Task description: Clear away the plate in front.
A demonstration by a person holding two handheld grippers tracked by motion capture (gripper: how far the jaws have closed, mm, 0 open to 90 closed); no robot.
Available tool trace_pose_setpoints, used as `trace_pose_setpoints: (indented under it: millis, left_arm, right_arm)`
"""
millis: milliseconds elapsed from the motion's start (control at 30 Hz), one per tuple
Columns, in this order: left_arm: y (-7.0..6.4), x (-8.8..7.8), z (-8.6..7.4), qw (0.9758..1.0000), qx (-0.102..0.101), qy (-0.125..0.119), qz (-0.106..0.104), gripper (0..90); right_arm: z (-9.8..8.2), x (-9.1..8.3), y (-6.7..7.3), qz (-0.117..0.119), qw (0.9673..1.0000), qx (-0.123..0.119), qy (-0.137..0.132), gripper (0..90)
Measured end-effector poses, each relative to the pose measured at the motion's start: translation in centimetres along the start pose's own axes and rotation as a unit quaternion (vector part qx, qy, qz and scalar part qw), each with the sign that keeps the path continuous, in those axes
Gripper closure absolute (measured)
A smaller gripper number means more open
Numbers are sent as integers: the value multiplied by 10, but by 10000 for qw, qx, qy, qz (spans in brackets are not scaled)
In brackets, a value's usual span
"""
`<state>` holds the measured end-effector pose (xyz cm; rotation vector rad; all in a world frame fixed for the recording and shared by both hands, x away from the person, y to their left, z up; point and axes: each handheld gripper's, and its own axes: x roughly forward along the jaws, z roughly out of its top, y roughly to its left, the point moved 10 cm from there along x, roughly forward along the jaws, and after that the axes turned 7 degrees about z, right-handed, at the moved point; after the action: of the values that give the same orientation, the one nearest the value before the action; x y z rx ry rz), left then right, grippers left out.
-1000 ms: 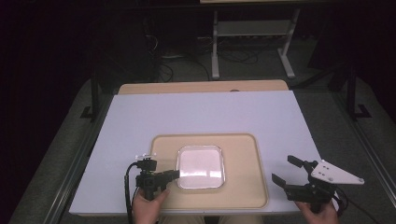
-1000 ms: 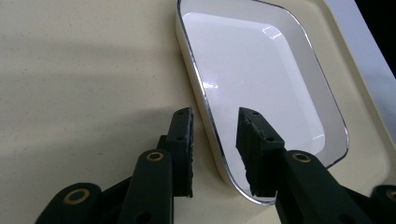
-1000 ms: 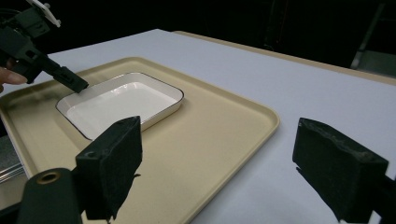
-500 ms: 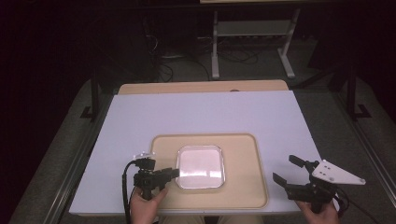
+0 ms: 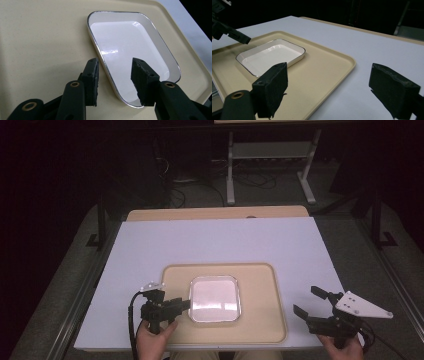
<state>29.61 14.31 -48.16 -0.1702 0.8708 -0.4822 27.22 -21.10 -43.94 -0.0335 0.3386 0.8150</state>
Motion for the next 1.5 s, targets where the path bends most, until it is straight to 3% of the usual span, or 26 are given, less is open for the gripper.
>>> trace_pose_setpoints:
  millis: [667,833,1200,1500]
  left_arm:
    - [7,-15,13,9981,480,-374,69,513]
    - [9,-17,14,9976,584,-376,-9,540]
    - [19,-22,19,9947,904,-486,86,488]
    - [27,-30,26,9898,1235,-655,259,443]
  right_arm:
    - [-1,-1,-3,-70,10000,49,19,145]
    - [-1,-1,-4,-88,9999,67,15,144]
    - [-2,-1,-6,-137,9999,88,31,140]
    - [-2,-3,-7,-168,9998,102,14,140]
